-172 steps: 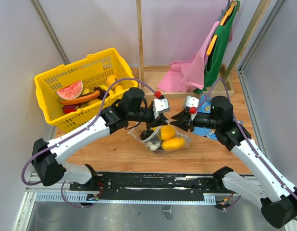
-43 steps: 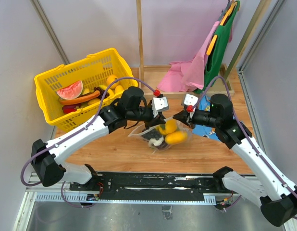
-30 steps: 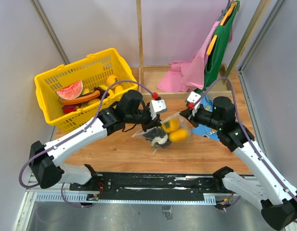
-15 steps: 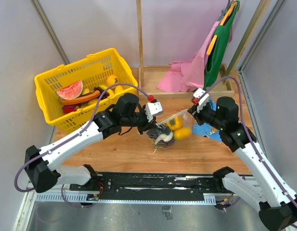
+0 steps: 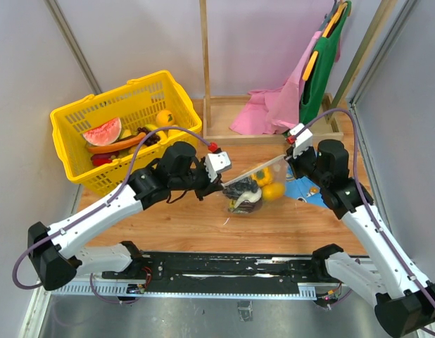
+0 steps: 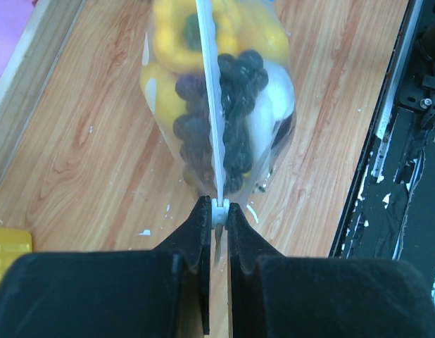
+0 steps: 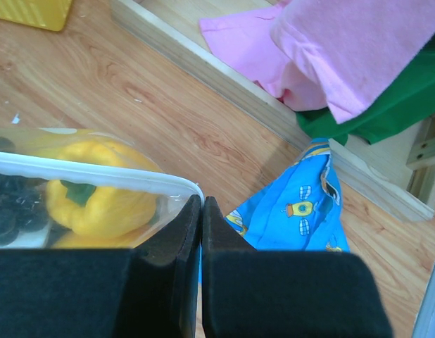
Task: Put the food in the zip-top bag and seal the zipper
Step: Zip the zipper food storage bag at the center of the board, then place the zipper food storage bag at the center of the board.
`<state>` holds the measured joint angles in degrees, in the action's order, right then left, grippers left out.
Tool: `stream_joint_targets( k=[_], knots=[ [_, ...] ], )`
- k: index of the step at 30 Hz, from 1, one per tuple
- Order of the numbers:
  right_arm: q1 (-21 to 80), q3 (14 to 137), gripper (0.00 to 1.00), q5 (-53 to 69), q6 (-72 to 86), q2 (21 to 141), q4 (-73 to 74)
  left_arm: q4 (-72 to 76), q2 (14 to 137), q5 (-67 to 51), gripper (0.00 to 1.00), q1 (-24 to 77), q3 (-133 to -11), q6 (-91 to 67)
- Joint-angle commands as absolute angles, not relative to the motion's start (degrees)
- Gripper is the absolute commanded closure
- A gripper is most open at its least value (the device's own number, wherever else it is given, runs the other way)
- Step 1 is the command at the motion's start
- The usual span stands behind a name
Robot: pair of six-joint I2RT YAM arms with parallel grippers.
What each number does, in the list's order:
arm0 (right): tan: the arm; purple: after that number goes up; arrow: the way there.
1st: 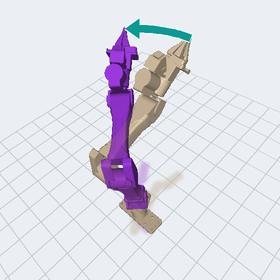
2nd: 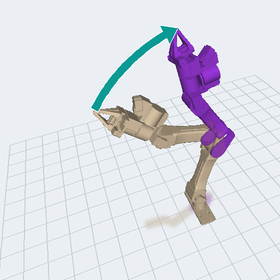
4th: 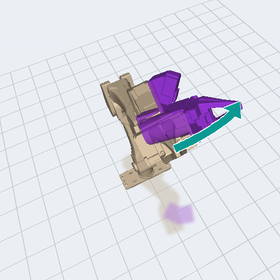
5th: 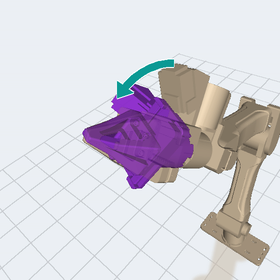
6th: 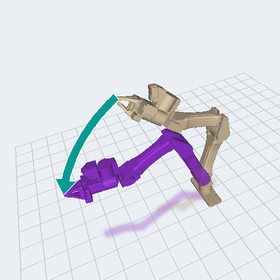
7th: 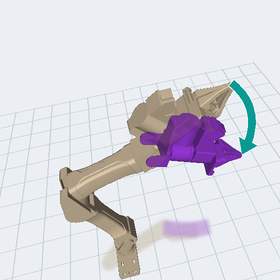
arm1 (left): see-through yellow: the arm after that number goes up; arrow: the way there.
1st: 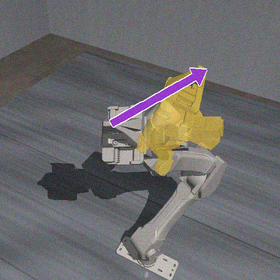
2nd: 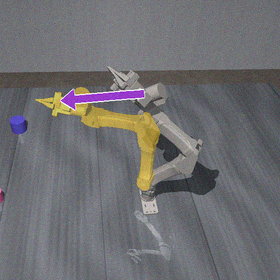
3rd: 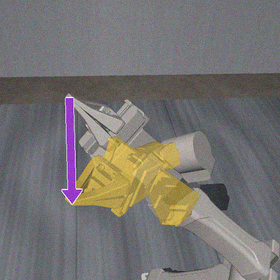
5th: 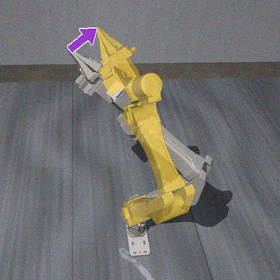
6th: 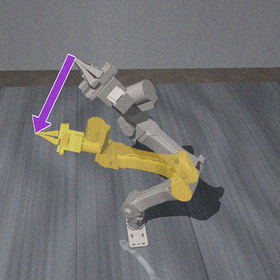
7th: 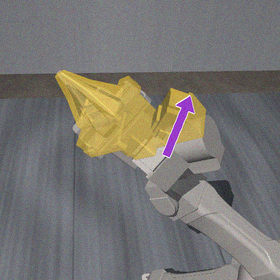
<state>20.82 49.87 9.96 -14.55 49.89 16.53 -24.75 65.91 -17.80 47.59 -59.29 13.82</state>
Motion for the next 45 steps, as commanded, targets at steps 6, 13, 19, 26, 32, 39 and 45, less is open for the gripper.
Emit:
stream_joint_targets(
  k=[6,13,19,26,32,39,45],
  knots=[
    [17.2,48.0,0.99,-0.7,-12.2,52.0,8.8,-29.6,60.4,-14.1,1.00,47.5,-56.8,11.4],
    [17.0,47.8,0.99,1.1,-10.7,55.4,6.3,-29.8,60.0,-10.5,1.00,47.3,-55.4,9.4],
    [17.1,47.6,0.99,7.1,-6.5,60.8,3.3,-27.3,66.5,-5.0,1.00,46.4,-56.2,3.8],
    [17.7,48.4,0.99,9.5,-2.3,68.6,0.0,-23.3,73.6,1.2,1.00,42.6,-55.6,-2.8],
    [18.6,53.2,0.97,11.9,0.6,77.4,1.0,-22.3,77.6,3.0,1.00,38.7,-53.8,-6.4],
    [19.4,58.7,0.94,10.4,3.7,87.6,5.1,-22.3,83.1,2.7,1.00,36.6,-52.6,-9.3],
    [19.5,58.1,0.86,7.4,5.8,88.0,8.4,-22.5,84.0,0.7,0.98,36.6,-52.6,-10.5]
  ],
)
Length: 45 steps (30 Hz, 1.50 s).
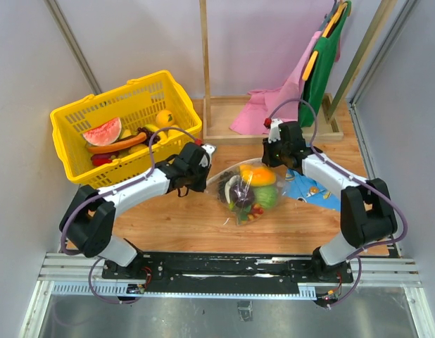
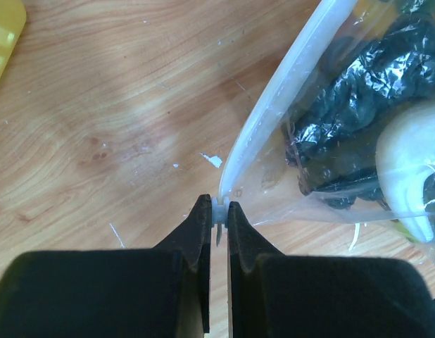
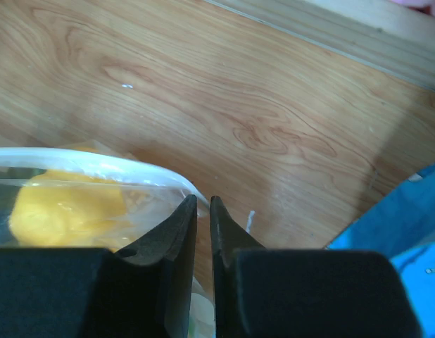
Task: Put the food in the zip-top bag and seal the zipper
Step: Place the zipper food storage bag at the center of the board, then reset both arms
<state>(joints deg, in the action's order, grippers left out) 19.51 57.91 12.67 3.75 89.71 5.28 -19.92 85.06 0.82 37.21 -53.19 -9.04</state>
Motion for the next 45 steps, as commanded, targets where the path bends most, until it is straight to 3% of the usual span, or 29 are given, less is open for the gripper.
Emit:
stream_joint_targets(
  k=[1,9,14,16,18,28,34,40,45],
  knots=[
    [19.4,57.4,0.82,7.2,5.8,86.9,8.2,-22.4,83.2,1.2,0.97,36.6,-52.5,-10.6],
    [19.0,55.4,0.51,1.3,4.9,75.3,12.1,-22.5,75.9,3.3,0.74,36.6,-54.9,-12.0],
    [17.5,55.0,0.39,-3.8,4.2,64.4,15.2,-21.9,68.8,5.2,0.61,36.6,-55.8,-13.4],
    [16.9,54.7,0.28,-6.3,3.4,59.2,15.9,-22.5,65.4,6.4,0.57,36.6,-56.9,-14.2],
    [16.9,54.3,0.01,-8.8,2.0,54.0,15.8,-22.7,61.6,8.6,0.48,36.6,-58.0,-14.9],
    [16.8,54.5,0.02,-20.0,-6.3,33.3,11.9,-19.7,43.0,25.7,0.02,36.6,-64.2,-11.2],
    [16.8,54.8,0.02,-23.8,-7.0,26.5,10.8,-13.0,34.8,32.3,0.01,36.6,-62.9,-7.8],
    [16.8,61.6,0.02,-18.9,-6.6,29.0,18.3,-7.6,29.8,35.1,0.00,36.6,-59.3,-6.8],
    [16.8,61.0,0.02,-17.6,-6.2,28.7,16.4,-6.4,29.4,35.4,0.01,36.6,-58.2,-6.4]
  ],
)
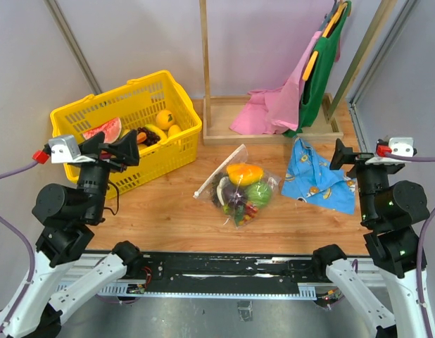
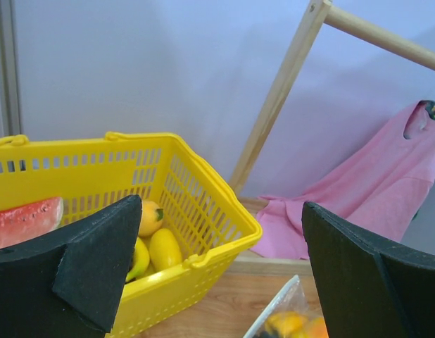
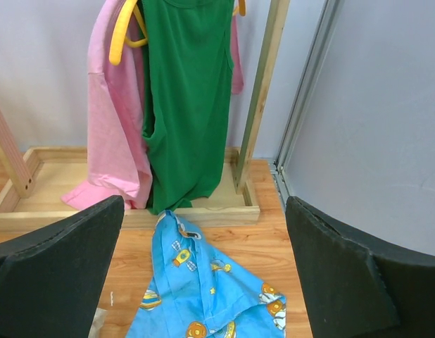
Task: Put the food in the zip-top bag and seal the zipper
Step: Reset both arms
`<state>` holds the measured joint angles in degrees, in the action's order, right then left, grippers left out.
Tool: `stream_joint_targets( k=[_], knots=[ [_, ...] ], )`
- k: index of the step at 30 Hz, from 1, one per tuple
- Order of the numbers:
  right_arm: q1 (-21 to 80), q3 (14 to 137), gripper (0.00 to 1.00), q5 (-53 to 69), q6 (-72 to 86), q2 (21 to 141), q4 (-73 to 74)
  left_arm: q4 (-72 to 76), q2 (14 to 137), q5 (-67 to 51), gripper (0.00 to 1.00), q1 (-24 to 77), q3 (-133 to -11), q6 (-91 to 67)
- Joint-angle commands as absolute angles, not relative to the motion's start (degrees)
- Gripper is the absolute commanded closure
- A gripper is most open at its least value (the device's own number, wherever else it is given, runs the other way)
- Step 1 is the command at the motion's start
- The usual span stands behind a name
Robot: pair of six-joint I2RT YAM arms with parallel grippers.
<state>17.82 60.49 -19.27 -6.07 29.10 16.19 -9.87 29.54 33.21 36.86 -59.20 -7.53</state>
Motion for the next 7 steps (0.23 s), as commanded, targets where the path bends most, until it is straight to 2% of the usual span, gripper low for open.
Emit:
stream_joint_targets(
  k=[1,7],
  knots=[
    [16.8,60.8,0.02,-17.4,-6.1,28.5,16.2,-6.5,29.5,35.3,0.01,36.6,-58.2,-6.3],
    [16.7,60.5,0.02,-16.4,-6.0,28.6,15.2,-6.3,30.0,35.0,0.01,36.6,-57.8,-6.0]
  ],
)
